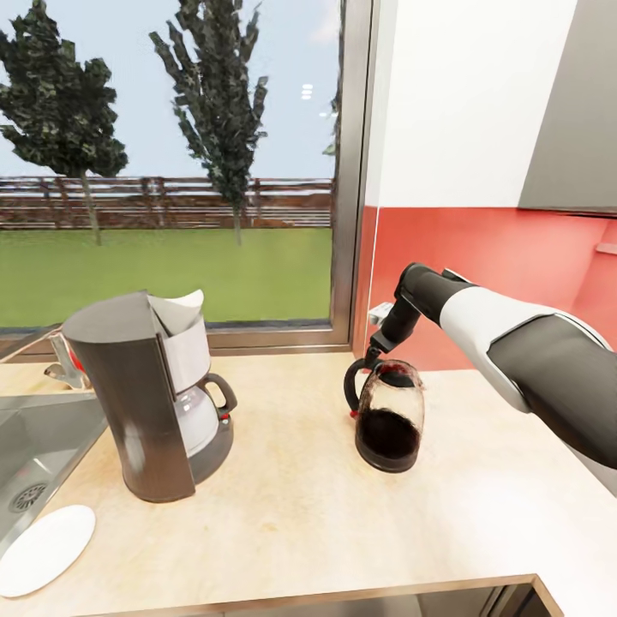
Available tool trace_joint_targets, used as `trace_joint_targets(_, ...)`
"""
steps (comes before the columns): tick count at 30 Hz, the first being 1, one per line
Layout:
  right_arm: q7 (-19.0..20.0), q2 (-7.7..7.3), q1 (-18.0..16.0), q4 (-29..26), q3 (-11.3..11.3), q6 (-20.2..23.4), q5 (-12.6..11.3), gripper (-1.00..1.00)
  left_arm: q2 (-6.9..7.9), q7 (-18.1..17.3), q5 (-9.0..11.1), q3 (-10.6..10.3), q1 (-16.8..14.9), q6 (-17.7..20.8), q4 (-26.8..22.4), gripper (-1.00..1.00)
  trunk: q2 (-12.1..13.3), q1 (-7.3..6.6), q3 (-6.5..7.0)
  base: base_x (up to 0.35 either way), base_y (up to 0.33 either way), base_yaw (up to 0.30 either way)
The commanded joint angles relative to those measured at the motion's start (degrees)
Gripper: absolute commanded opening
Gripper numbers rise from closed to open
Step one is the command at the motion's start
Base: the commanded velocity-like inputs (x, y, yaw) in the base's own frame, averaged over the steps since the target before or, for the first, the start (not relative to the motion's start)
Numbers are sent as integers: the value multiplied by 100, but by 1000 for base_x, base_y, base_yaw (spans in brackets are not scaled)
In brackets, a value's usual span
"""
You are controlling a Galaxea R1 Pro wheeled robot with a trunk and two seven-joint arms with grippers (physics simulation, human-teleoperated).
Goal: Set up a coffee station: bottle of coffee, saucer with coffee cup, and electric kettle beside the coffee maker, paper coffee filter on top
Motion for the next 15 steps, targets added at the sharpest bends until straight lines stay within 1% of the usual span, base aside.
trace_joint_targets(1, 19, 4, -7, 9, -35, 25, 45, 100, -2, -12, -11, 44, 3, -7, -11, 100, -48, 24, -26, 0, 0, 0)
trace_joint_targets(15, 11, -2, 28, 9, -35, 25, 46, 100, -10, -14, -11, 42, 3, -7, -8, 100, -609, 331, -277, 0, 0, 0)
